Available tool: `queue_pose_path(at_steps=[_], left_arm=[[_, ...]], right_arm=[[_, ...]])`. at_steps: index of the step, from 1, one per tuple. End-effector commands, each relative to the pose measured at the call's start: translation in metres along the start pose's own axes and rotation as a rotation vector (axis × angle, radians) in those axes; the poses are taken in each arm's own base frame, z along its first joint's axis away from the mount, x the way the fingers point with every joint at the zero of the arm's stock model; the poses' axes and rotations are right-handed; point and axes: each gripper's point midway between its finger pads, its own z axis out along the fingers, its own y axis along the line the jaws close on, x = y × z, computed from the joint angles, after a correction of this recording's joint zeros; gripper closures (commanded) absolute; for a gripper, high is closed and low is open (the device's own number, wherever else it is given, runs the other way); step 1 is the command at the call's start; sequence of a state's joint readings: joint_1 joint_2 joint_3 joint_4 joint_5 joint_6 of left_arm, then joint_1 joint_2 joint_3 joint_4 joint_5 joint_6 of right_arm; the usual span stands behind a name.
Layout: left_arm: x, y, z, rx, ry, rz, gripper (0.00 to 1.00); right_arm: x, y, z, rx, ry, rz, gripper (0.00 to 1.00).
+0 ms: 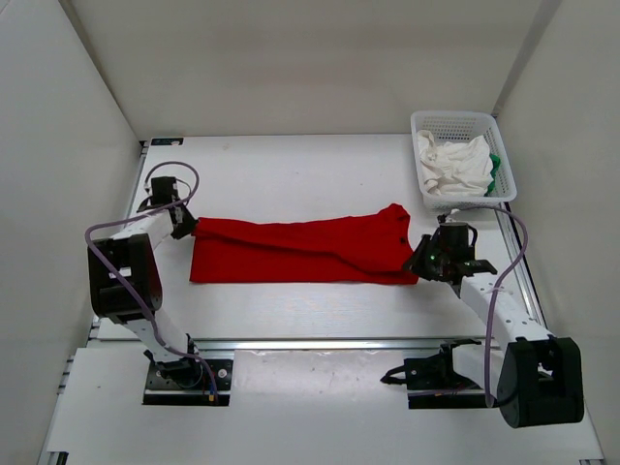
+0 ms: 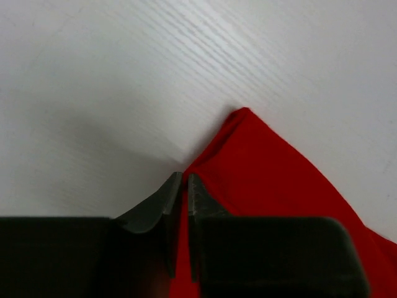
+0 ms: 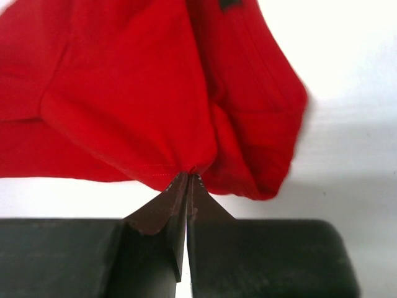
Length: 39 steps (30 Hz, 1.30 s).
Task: Fold and stack the t-shirts
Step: Fold the other side of the tshirt into a rectangle
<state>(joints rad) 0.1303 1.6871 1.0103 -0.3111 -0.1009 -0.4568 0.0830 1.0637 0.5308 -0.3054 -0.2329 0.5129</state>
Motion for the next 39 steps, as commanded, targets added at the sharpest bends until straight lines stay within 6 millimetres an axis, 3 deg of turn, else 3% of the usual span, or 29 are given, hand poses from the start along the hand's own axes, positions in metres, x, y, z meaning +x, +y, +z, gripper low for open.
queue_pose_path(at_steps=[1, 2, 3, 4, 6, 7, 8, 9, 11, 14, 15, 18, 20, 21, 23, 24, 25, 26, 28, 29, 31, 35, 36, 37, 39], left_arm=[[-0.020, 0.002, -0.021, 0.051, -0.067, -0.058, 0.78], [-0.026, 0.002, -0.025, 0.059, -0.081, -0.065, 0.69], [-0.028, 0.005, -0.027, 0.060, -0.080, -0.075, 0.59], [-0.029, 0.000, -0.030, 0.080, -0.081, -0.074, 0.55], [-0.041, -0.004, -0.042, 0.099, -0.131, -0.084, 0.51], [-0.039, -0.010, -0.048, 0.114, -0.142, -0.085, 0.50], [-0.044, -0.015, -0.054, 0.127, -0.171, -0.087, 0.49], [-0.039, -0.022, -0.059, 0.144, -0.180, -0.075, 0.50], [-0.036, -0.048, -0.074, 0.230, -0.206, -0.064, 0.50], [-0.001, -0.084, -0.086, 0.339, -0.155, -0.007, 0.55], [0.002, -0.094, -0.094, 0.379, -0.166, 0.002, 0.56], [0.046, -0.131, -0.113, 0.483, -0.138, 0.082, 0.56], [0.076, -0.139, -0.119, 0.526, -0.110, 0.122, 0.56], [0.084, -0.150, -0.128, 0.570, -0.115, 0.139, 0.55], [0.106, -0.153, -0.126, 0.588, -0.082, 0.157, 0.55], [0.113, -0.156, -0.125, 0.595, -0.076, 0.182, 0.55], [0.118, -0.156, -0.121, 0.585, -0.054, 0.201, 0.55], [0.112, -0.155, -0.117, 0.559, -0.083, 0.197, 0.55], [0.105, -0.149, -0.104, 0.528, -0.086, 0.190, 0.55], [0.100, -0.150, -0.103, 0.526, -0.094, 0.181, 0.55], [0.087, -0.132, -0.081, 0.505, -0.066, 0.110, 0.56], [0.085, -0.092, -0.051, 0.508, 0.017, -0.108, 0.58], [0.091, -0.080, -0.045, 0.489, 0.048, -0.168, 0.58], [0.085, -0.071, -0.041, 0.485, 0.042, -0.227, 0.58], [0.084, -0.064, -0.037, 0.495, 0.053, -0.307, 0.57]], right_arm=[[-0.010, 0.004, 0.000, -0.037, -0.051, 0.025, 0.99], [-0.004, -0.002, 0.001, -0.014, -0.041, 0.036, 0.97], [-0.010, -0.003, -0.001, -0.004, -0.072, 0.023, 0.92], [-0.012, 0.000, -0.004, 0.009, -0.093, 0.004, 0.88], [-0.025, 0.011, -0.012, 0.020, -0.150, -0.054, 0.77], [-0.027, 0.009, -0.015, 0.054, -0.175, -0.075, 0.76], [-0.030, 0.025, -0.020, 0.032, -0.189, -0.126, 0.74], [-0.036, 0.026, -0.024, 0.058, -0.225, -0.148, 0.73], [-0.027, 0.050, -0.024, 0.038, -0.209, -0.270, 0.77], [-0.005, 0.067, -0.007, 0.015, -0.100, -0.371, 1.00], [0.003, 0.070, -0.003, -0.001, -0.075, -0.384, 1.00], [0.021, 0.089, 0.013, -0.052, -0.023, -0.444, 1.00], [0.031, 0.097, 0.027, -0.043, 0.011, -0.487, 1.00], [0.027, 0.102, 0.030, -0.039, -0.003, -0.501, 1.00], [0.029, 0.094, 0.044, 0.007, 0.018, -0.499, 1.00], [0.020, 0.096, 0.047, 0.004, -0.001, -0.463, 1.00], [0.018, 0.088, 0.052, 0.020, -0.006, -0.438, 0.99], [0.010, 0.089, 0.055, 0.008, -0.039, -0.407, 1.00], [0.006, 0.071, 0.064, 0.039, -0.051, -0.335, 1.00], [0.009, 0.067, 0.067, 0.037, -0.033, -0.323, 1.00], [0.026, 0.047, 0.073, 0.059, 0.020, -0.277, 1.00], [0.060, 0.019, 0.071, 0.075, 0.085, -0.230, 1.00], [0.055, 0.022, 0.068, 0.061, 0.069, -0.217, 1.00], [0.054, 0.025, 0.065, 0.031, 0.079, -0.206, 1.00], [0.040, 0.034, 0.056, 0.003, 0.047, -0.197, 1.00]])
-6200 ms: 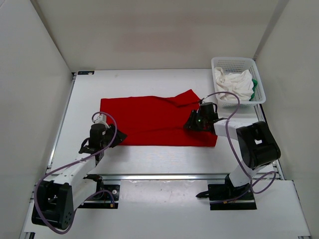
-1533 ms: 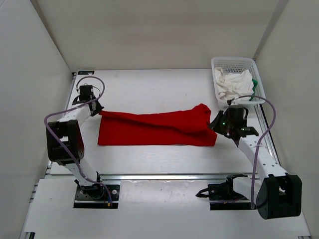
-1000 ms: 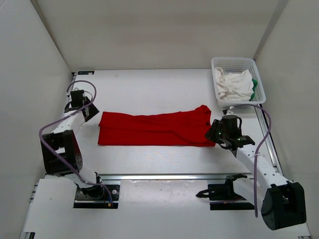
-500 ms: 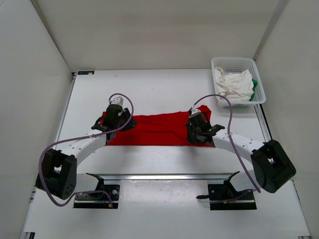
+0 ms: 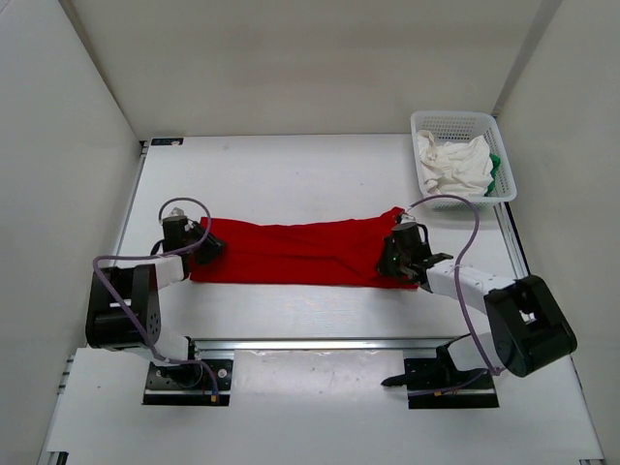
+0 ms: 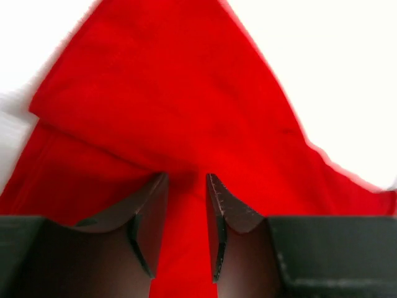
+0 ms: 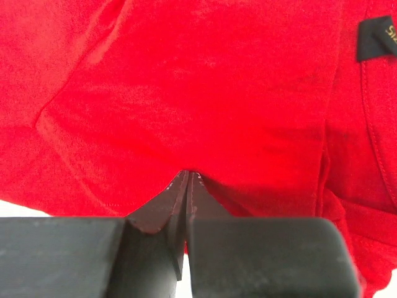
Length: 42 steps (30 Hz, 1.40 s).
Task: Fold and stack the t-shirts
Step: Fold the other side of the tshirt into a rectangle
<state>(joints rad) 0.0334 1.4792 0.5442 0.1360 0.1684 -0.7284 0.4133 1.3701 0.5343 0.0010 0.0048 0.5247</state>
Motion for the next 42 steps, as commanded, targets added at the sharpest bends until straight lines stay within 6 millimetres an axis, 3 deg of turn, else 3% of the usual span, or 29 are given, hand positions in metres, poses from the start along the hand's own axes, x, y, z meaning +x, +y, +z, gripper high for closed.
queue_pose_path(at_steps=[1, 5, 7, 9, 10, 12, 14, 16, 19, 20, 24, 27, 29, 30, 35, 42], left_arm=[[-0.001, -0.008, -0.002, 0.114, 0.021, -0.166, 0.58], [-0.003, 0.000, -0.001, 0.128, 0.026, -0.237, 0.58], [-0.004, 0.000, -0.005, 0.129, 0.014, -0.236, 0.58], [-0.009, -0.008, -0.013, 0.144, -0.017, -0.224, 0.57], [-0.013, -0.015, -0.018, 0.156, -0.036, -0.188, 0.57], [-0.017, -0.024, -0.026, 0.144, -0.076, -0.126, 0.55], [-0.023, -0.039, -0.034, 0.166, -0.110, -0.054, 0.53], [-0.028, -0.054, -0.040, 0.191, -0.133, -0.010, 0.51], [-0.023, -0.080, -0.037, 0.234, -0.106, 0.036, 0.52], [-0.024, -0.092, -0.037, 0.252, -0.113, 0.048, 0.52], [-0.001, -0.123, -0.019, 0.292, -0.044, 0.090, 0.53], [0.013, -0.142, -0.001, 0.299, 0.009, 0.131, 0.53], [0.032, -0.143, 0.015, 0.295, 0.079, 0.136, 0.54], [0.033, -0.140, 0.023, 0.283, 0.092, 0.124, 0.54], [0.034, -0.119, 0.039, 0.260, 0.133, 0.059, 0.54], [0.028, -0.077, 0.041, 0.200, 0.122, -0.016, 0.55]], right_arm=[[-0.005, 0.002, -0.015, -0.037, 0.006, 0.027, 1.00], [-0.057, 0.018, -0.027, -0.080, -0.103, 0.047, 0.94], [-0.066, 0.015, -0.015, -0.056, -0.110, 0.043, 0.93], [-0.090, 0.011, -0.002, -0.037, -0.131, 0.059, 0.97], [-0.086, 0.009, 0.011, -0.027, -0.096, 0.063, 1.00], [-0.105, 0.006, 0.025, -0.004, -0.116, 0.076, 1.00], [-0.111, -0.001, 0.042, 0.036, -0.106, 0.082, 1.00], [-0.115, -0.005, 0.047, 0.050, -0.106, 0.092, 1.00], [-0.112, -0.020, 0.039, 0.057, -0.105, 0.128, 1.00], [-0.127, -0.012, 0.031, 0.003, -0.157, 0.127, 0.97], [-0.150, -0.018, 0.013, -0.054, -0.207, 0.157, 0.81], [-0.158, -0.036, 0.020, -0.063, -0.198, 0.214, 0.74], [-0.165, -0.040, 0.031, -0.069, -0.177, 0.213, 0.73], [-0.158, -0.038, 0.040, -0.083, -0.140, 0.214, 0.74], [-0.164, -0.031, 0.049, -0.122, -0.152, 0.228, 0.75], [-0.161, -0.043, 0.051, -0.077, -0.159, 0.267, 0.97]])
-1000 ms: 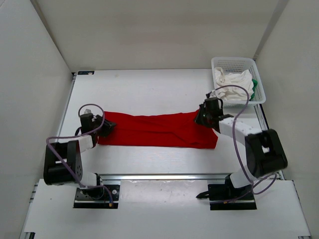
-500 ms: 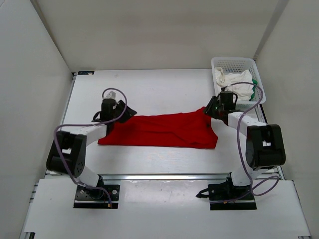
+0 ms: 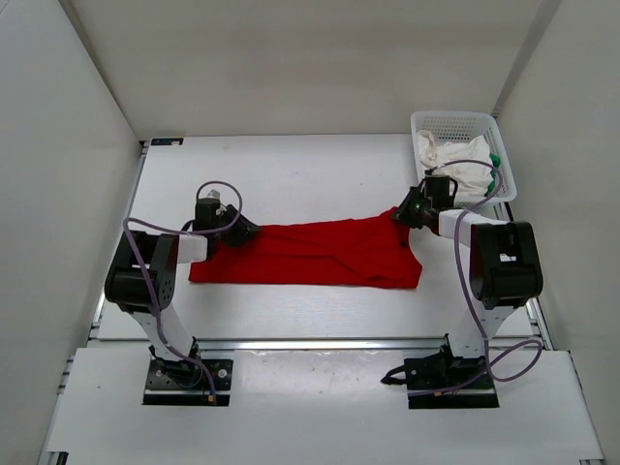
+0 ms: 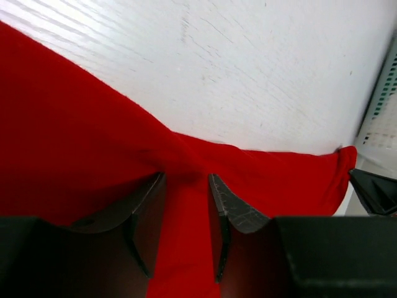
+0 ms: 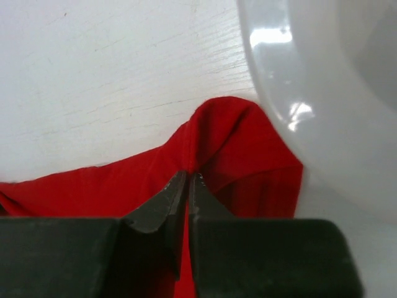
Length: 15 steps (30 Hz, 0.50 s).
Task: Fold and stack the t-shirts
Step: Fold the other side of the tshirt into a rectangle
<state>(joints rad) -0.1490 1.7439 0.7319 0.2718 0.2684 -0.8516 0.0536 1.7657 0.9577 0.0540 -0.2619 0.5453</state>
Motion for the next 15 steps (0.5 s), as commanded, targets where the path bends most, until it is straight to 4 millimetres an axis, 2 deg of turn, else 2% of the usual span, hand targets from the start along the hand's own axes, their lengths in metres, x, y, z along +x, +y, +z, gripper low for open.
queue_pose_path(at_steps=[1, 6, 9, 11, 12, 15], left_arm=[[-0.005, 0.011, -0.010, 0.000, -0.025, -0.033, 0.55], [-0.017, 0.033, -0.017, -0.022, -0.057, -0.095, 0.56], [-0.020, 0.043, -0.022, -0.019, -0.072, -0.148, 0.56], [-0.020, 0.035, -0.022, 0.008, -0.064, -0.143, 0.56], [-0.019, 0.036, -0.023, 0.004, -0.059, -0.141, 0.55], [-0.022, 0.016, -0.024, 0.033, -0.068, -0.097, 0.56]], right_arm=[[-0.019, 0.006, -0.005, -0.005, -0.079, 0.001, 0.99], [-0.015, -0.023, -0.015, 0.099, -0.093, 0.029, 1.00], [-0.013, -0.031, -0.013, 0.106, -0.075, 0.051, 1.00], [-0.012, -0.031, -0.010, 0.101, -0.065, 0.049, 1.00], [-0.017, -0.024, -0.009, 0.082, -0.073, 0.037, 1.00], [-0.024, -0.008, -0.013, 0.049, -0.094, 0.009, 0.91]])
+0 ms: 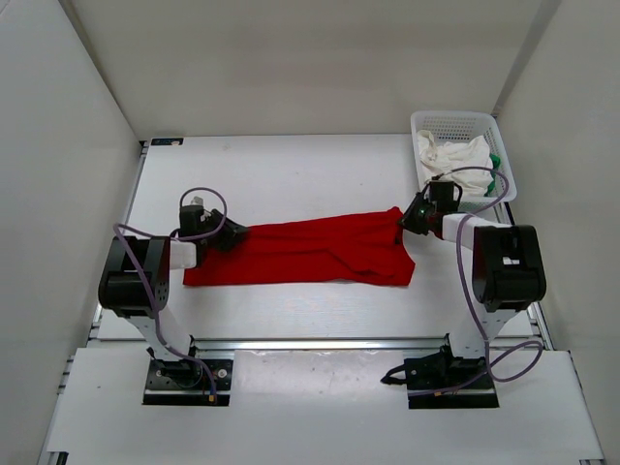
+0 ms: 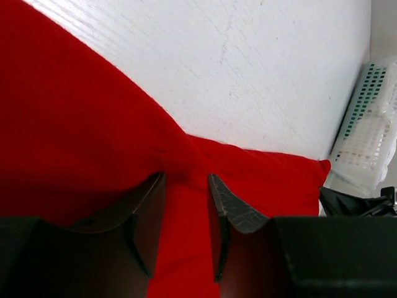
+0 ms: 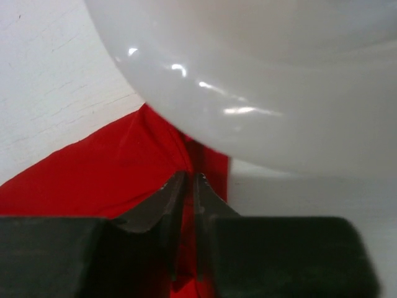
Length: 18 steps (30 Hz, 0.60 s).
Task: Fold and stack the t-shirts
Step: Fold the other side of the tshirt into a rectangle, then rotate the tshirt 90 degrees
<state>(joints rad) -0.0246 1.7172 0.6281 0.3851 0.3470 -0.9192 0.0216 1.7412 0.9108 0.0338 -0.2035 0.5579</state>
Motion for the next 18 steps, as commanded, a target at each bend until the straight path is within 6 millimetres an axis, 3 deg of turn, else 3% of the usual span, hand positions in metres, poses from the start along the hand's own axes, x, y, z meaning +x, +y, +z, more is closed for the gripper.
queue_pose_path(at_steps=[1, 5, 7, 9, 11, 12, 13, 16, 17, 18], left_arm=[[-0.003, -0.018, -0.008, 0.016, -0.019, 0.043, 0.55], [-0.008, -0.047, -0.021, 0.075, -0.052, 0.098, 0.54], [-0.003, -0.055, -0.028, 0.078, -0.060, 0.148, 0.53], [0.003, -0.058, -0.036, 0.081, -0.063, 0.186, 0.51], [0.007, -0.057, -0.046, 0.070, -0.078, 0.218, 0.50], [0.011, -0.056, -0.048, 0.071, -0.074, 0.238, 0.50], [0.015, -0.056, -0.052, 0.077, -0.071, 0.253, 0.51], [0.022, -0.059, -0.062, 0.087, -0.073, 0.293, 0.50], [0.033, -0.056, -0.061, 0.084, -0.047, 0.301, 0.50], [0.036, -0.057, -0.064, 0.093, -0.046, 0.307, 0.50]], right_arm=[[-0.030, 0.027, -0.011, -0.053, -0.094, -0.046, 0.88], [-0.038, 0.057, -0.043, -0.109, -0.160, -0.101, 0.75], [-0.028, 0.063, -0.057, -0.107, -0.178, -0.121, 0.72], [-0.008, 0.068, -0.062, -0.123, -0.157, -0.138, 0.73], [0.030, 0.071, -0.061, -0.151, -0.097, -0.147, 0.85], [0.036, 0.077, -0.063, -0.176, -0.090, -0.156, 0.92], [0.059, 0.070, -0.057, -0.160, -0.046, -0.165, 0.97], [0.089, 0.075, -0.044, -0.150, 0.032, -0.210, 1.00], [0.101, 0.073, -0.037, -0.141, 0.072, -0.227, 1.00], [0.103, 0.077, -0.036, -0.140, 0.081, -0.241, 1.00]])
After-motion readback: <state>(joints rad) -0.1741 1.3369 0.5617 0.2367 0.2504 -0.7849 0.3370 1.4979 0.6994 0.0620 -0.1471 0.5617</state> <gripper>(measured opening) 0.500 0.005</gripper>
